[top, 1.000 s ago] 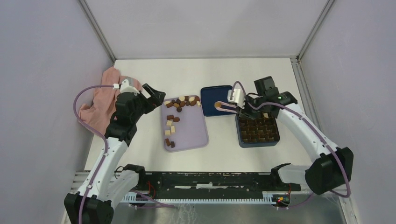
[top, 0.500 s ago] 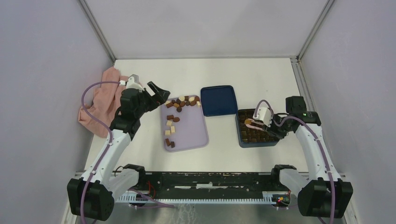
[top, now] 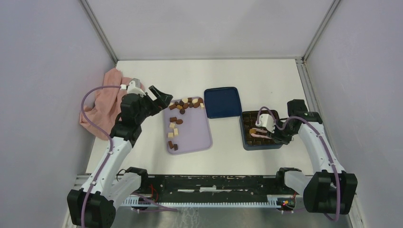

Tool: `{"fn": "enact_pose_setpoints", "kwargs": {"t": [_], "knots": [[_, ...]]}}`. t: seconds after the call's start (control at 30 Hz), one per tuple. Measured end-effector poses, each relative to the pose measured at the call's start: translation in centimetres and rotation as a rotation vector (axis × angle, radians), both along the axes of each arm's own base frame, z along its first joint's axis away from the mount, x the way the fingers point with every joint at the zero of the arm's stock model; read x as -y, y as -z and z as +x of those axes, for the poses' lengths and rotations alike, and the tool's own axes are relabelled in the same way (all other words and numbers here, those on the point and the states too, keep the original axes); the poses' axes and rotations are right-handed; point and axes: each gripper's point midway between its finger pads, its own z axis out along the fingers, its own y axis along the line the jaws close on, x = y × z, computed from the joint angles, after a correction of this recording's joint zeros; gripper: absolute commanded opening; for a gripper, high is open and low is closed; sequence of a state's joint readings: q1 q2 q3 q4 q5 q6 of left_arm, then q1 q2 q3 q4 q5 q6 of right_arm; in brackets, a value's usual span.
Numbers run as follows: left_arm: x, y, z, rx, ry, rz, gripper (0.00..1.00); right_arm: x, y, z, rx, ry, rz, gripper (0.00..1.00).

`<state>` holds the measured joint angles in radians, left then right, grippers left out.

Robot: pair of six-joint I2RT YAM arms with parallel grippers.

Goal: Pack the chocolate
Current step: Place the fake chocolate in the packing box.

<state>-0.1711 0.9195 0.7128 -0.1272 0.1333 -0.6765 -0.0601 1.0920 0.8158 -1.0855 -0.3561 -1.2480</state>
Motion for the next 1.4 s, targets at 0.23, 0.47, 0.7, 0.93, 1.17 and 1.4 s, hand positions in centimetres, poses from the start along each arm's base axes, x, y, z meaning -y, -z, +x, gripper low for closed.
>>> {"fn": "enact_pose_setpoints", "kwargs": {"t": [0.23,0.47,0.7,0.93,1.17,1.4], "knots": [[0.0,-0.2,-0.4,0.008,0.000,-0.001,0.97,-0.1,0.4,0.5,-0.008,-0.005,-0.002,0.30],[-0.1,-0.3,-0.4,0.011,0.000,-0.002,0.97,-1.0,0.8,0.9,-0.012,-0.041,-0.019,0.36],[-0.3,-0.8,-0.9,0.026,-0.006,-0.002,0.98,-1.1,0.8,1.2,-0.003,-0.040,-0.033,0.44],[-0.3,-0.5,-1.0,0.016,-0.009,0.001,0.97,-1.3,0.4,1.4,0.002,-0.035,-0.019,0.42],[-0.3,-0.2,-1.0,0.006,-0.010,0.003,0.97,-3.8,-3.4,4.0,0.088,-0.048,0.083,0.41],[-0.6,0.2,-1.1,-0.012,-0.023,0.011,0.97,-10.8,-5.1,4.8,0.122,-0.165,0.198,0.41]]}}
